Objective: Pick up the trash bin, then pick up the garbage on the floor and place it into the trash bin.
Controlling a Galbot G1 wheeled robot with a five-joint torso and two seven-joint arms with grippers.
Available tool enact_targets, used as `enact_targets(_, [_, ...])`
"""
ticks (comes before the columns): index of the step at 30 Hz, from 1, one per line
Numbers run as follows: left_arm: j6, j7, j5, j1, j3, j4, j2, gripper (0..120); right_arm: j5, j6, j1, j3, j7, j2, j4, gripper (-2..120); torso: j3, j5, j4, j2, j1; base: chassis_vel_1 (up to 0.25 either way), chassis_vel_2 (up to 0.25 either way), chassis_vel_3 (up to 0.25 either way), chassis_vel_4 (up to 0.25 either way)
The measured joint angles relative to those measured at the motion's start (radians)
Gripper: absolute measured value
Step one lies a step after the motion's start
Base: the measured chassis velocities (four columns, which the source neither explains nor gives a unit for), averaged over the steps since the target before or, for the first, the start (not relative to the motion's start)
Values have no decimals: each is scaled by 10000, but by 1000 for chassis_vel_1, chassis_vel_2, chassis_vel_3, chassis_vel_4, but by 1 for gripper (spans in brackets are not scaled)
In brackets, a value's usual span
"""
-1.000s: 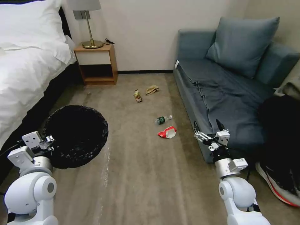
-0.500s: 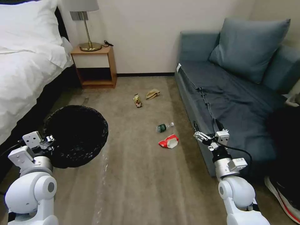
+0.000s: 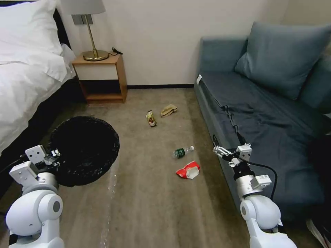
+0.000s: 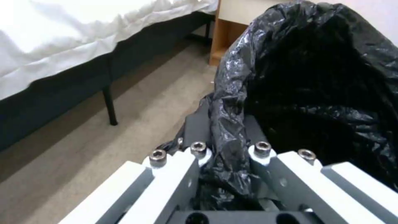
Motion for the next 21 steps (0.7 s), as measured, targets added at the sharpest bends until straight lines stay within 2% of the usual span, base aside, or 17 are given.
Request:
enact_targets(10, [-83, 109, 45, 86, -79, 51, 86, 4, 26, -142, -36, -195, 61, 29, 70, 100, 0, 0, 1, 0, 1, -136, 140, 145, -145])
enact_targets(17, [-86, 119, 40, 81, -72, 143, 67, 4, 17, 199, 148, -588, 60, -38, -190, 100, -1, 0, -1, 0, 0, -35, 38, 34, -26])
enact_targets(21, [-95, 118, 67, 63, 8, 250, 40, 4, 4, -28, 540, -1033, 127, -305, -363, 100, -1, 0, 1, 0, 0, 0, 0, 0, 0])
